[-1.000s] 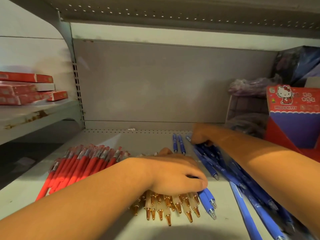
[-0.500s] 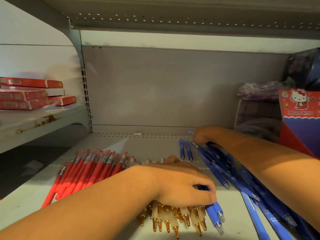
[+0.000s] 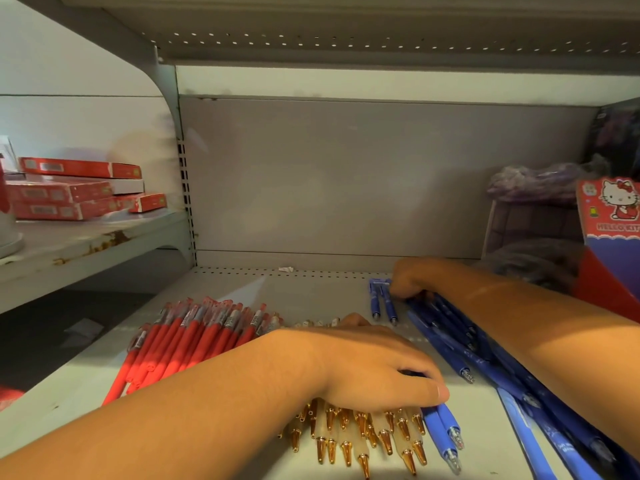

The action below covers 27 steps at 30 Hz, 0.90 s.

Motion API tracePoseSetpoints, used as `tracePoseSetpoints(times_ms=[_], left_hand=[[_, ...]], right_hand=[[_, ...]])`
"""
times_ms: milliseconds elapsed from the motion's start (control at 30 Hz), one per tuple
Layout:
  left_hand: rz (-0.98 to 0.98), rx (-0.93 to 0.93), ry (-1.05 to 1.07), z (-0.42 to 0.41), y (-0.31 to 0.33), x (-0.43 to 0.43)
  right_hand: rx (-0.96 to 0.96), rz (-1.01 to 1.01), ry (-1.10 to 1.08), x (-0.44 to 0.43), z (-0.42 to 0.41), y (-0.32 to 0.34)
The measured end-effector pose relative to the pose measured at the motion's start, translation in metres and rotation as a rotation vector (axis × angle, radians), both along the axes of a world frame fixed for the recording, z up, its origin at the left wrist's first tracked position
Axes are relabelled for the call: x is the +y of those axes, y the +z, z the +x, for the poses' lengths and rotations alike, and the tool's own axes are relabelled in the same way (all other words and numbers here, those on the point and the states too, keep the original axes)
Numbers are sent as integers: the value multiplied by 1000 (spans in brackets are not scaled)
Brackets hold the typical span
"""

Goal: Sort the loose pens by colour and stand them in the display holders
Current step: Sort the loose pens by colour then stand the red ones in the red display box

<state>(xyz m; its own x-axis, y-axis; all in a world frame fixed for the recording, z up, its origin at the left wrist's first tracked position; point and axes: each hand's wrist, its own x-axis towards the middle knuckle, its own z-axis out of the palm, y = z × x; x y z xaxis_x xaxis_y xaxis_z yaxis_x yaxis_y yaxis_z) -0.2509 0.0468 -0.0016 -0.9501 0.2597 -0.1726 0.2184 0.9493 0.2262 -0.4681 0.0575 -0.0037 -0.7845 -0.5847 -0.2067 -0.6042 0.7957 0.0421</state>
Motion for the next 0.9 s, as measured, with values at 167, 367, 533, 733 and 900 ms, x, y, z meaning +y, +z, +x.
tracePoseSetpoints(times_ms=[167,367,533,733,900], left_hand=[[11,-11,15,-1,-2,0],[-2,-2,28,-2,-3,2],[6,-32,37,-2,-3,4],[-11,-31,29,-3,-3,4],[-13,-11,-12,-4,-6,0]], right_hand=[[29,-352,-11,0,-11,2],[-51,-236,57,-11,6,-10],[-159,-188,22,-17,18,-3],[-141,-345,61,-8,32,-7],[-248,-412,48,20,39,25]])
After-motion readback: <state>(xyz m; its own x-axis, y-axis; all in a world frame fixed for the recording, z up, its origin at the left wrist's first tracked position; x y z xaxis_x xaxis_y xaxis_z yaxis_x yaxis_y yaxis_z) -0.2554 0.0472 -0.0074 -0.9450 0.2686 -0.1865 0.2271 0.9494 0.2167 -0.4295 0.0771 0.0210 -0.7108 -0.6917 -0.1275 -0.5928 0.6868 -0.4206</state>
